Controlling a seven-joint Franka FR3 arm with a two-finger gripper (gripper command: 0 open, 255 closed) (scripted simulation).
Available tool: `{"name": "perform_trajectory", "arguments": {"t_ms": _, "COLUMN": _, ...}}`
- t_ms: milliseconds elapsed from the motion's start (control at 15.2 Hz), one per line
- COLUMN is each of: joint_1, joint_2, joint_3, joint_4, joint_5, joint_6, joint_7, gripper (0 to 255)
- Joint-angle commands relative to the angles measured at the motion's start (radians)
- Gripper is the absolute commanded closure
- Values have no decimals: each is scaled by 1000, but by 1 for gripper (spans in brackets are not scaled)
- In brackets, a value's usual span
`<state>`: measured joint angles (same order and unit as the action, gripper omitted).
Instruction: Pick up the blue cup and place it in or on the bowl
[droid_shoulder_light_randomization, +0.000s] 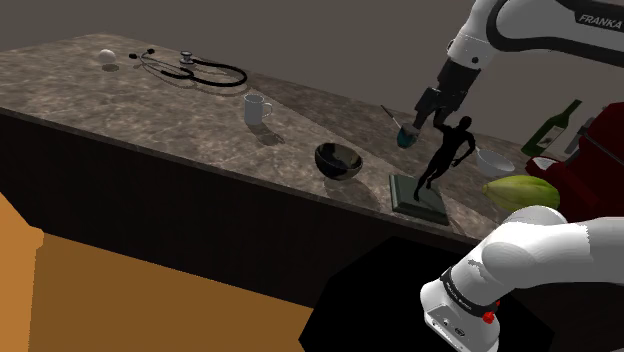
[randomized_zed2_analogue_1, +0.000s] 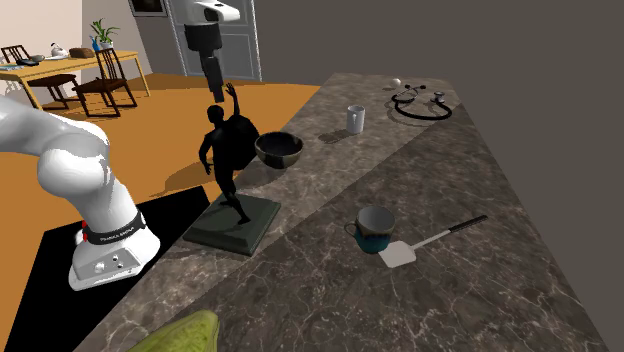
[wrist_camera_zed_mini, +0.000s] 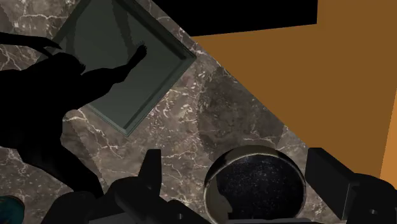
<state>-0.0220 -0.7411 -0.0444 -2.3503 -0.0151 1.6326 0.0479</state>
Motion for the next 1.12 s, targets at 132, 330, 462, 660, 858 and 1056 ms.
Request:
{"name": "perform_trajectory", "arguments": {"t_ms": 132, "joint_1": -9, "joint_2": 21, "joint_3": -41, "joint_4": -16, "joint_5": -26, "joint_6": 41, "joint_7": -58, "gripper": 0}}
{"name": "perform_trajectory", "arguments": {"t_ms": 330, "joint_1": -20, "joint_2": 66, "joint_3": -102, "joint_4": -30, "joint_5": -62, "joint_6": 106, "joint_7": -144, "gripper": 0}}
{"name": "perform_trajectory", "arguments": {"t_ms": 462, "joint_1": -27, "joint_2": 103, "joint_3": -143, "joint_4": -32, "joint_5": -82, "joint_6": 150, "joint_7": -201, "gripper": 0}}
{"name": "perform_trajectory", "arguments": {"t_ms": 660, "joint_1": -34, "joint_2": 170, "joint_3": -204, "joint_4": -23, "joint_5": -105, "joint_6": 217, "joint_7": -287, "gripper": 0}}
{"name": "perform_trajectory", "arguments": {"t_ms": 858, "joint_1": -38, "joint_2": 249, "joint_3": -264, "joint_4": -1, "joint_5": -116, "joint_6": 283, "joint_7": -375, "gripper": 0}}
{"name": "perform_trajectory", "arguments": {"t_ms": 1056, "joint_1": -38, "joint_2": 340, "joint_3": -322, "joint_4": 34, "joint_5": -112, "joint_6": 345, "joint_7": -466, "gripper": 0}}
